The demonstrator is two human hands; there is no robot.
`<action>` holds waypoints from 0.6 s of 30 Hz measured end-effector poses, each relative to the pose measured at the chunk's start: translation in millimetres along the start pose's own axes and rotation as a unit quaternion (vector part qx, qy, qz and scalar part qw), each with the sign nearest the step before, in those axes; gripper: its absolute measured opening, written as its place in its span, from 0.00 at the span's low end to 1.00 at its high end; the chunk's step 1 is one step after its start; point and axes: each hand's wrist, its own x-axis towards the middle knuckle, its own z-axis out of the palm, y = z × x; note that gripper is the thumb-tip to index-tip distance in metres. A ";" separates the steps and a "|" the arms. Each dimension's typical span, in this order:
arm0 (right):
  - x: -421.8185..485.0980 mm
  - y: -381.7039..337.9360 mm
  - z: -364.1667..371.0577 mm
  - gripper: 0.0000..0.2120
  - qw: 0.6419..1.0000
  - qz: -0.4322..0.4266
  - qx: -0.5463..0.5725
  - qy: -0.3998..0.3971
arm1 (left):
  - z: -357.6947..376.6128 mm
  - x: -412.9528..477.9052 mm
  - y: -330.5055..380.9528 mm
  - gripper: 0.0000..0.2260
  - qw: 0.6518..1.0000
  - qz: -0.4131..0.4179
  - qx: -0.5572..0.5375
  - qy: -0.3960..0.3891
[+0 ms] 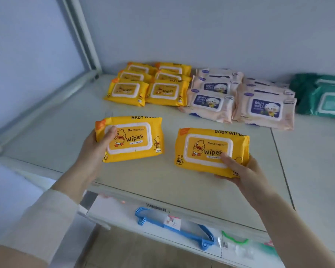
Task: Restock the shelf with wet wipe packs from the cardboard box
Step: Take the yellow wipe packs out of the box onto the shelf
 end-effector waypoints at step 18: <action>171.8 22.8 162.6 0.29 0.872 -0.081 -0.382 0.294 | -48.8 225.4 -17.3 0.13 0.976 0.054 0.207 -0.030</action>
